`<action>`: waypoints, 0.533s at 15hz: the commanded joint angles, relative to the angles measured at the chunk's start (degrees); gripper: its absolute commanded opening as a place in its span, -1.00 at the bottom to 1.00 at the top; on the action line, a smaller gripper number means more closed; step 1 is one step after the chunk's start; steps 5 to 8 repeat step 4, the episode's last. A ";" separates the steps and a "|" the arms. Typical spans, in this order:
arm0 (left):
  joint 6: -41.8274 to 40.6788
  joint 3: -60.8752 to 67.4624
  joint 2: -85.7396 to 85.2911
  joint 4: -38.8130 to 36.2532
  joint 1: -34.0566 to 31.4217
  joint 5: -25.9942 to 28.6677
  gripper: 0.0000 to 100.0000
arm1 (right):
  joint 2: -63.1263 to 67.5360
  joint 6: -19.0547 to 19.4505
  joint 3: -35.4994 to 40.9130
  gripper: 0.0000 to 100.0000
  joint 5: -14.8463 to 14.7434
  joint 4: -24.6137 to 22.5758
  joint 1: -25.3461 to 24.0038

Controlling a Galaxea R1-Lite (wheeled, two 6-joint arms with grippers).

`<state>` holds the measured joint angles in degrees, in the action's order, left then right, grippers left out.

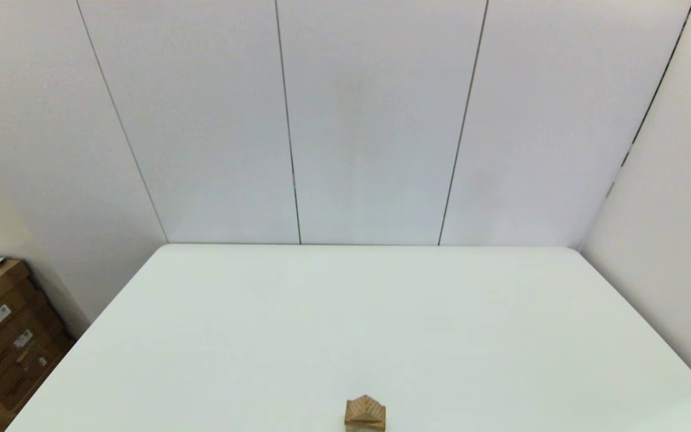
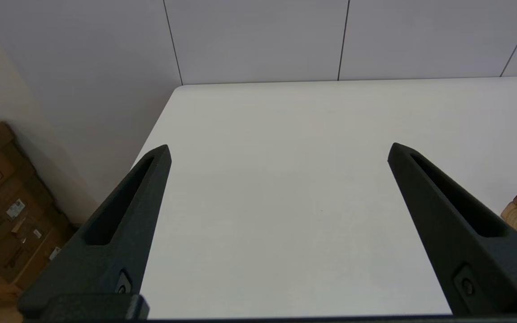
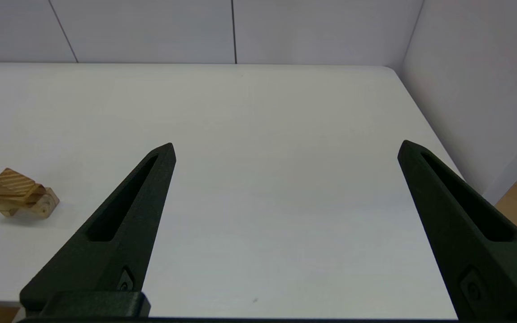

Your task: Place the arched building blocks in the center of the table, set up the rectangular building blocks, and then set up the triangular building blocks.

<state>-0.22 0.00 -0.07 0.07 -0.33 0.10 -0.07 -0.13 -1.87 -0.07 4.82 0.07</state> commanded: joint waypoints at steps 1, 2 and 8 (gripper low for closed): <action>0.22 0.00 0.16 -0.07 -0.02 -0.01 1.00 | 0.07 -0.04 -0.07 1.00 -0.01 -0.07 -0.07; 0.31 0.00 0.07 -0.07 -0.02 -0.01 1.00 | 0.07 -0.04 0.02 1.00 -0.01 -0.07 0.01; 0.31 0.00 0.16 0.01 -0.02 -0.01 1.00 | 0.07 -0.04 -0.07 1.00 -0.01 -0.07 0.01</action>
